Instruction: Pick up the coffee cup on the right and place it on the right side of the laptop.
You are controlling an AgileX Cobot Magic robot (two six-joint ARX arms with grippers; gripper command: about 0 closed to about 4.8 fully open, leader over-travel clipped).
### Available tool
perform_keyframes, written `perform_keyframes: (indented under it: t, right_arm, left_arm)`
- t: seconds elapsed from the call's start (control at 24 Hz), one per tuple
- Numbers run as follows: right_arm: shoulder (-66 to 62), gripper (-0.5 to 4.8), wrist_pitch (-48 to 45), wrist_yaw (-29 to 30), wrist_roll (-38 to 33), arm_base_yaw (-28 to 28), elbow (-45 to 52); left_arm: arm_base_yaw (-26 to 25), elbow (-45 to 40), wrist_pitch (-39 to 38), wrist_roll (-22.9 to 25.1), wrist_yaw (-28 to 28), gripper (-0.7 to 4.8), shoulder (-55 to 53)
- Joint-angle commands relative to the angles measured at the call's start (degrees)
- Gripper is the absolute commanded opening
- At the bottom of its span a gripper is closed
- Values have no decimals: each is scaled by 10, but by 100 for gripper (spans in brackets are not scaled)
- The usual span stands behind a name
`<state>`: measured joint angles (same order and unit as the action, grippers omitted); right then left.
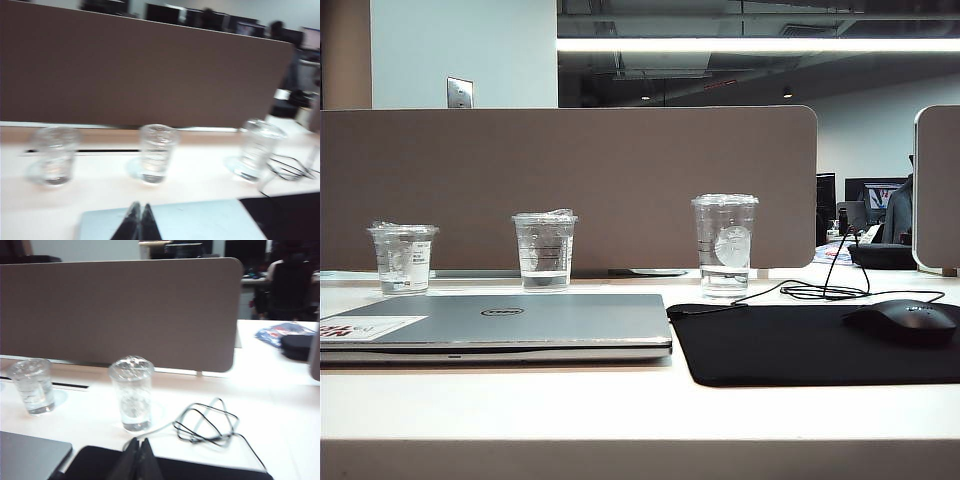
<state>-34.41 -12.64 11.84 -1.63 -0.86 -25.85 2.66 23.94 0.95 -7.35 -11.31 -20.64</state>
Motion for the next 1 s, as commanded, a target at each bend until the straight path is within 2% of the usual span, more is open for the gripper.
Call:
perform_keyframes:
  t: [0.04,0.33,0.5,0.58,0.75,0.92,0.96,1.0]
  right_arm:
    - [-64,-5,-69,27,2,1,-21]
    - [-227,-5,-174,34,2,40,-57]
    - [-283,-5,-220,33,2,65,-59]
    - [-334,-5,-259,34,2,73,-65]
    - [-386,-5,-283,33,2,73,-76]
    - [-455,4,-304,48,2,76,-109]
    - [-471,29,-317,53,2,80,-116]
    - [-484,81,-327,60,2,80,-121]
  left_arm:
    - [0,28,11,-2,-70,-5,-43]
    - [42,113,-26,11,-64,-5,-144]
    - [85,157,-74,45,-1,-5,-180]
    - [134,195,-105,54,22,-5,-211]
    - [160,221,-125,54,17,-5,-234]
    - [176,261,-176,51,-29,-5,-271]
    - [176,265,-176,51,-43,-5,-276]
    - [177,268,-172,52,-51,-5,-280]
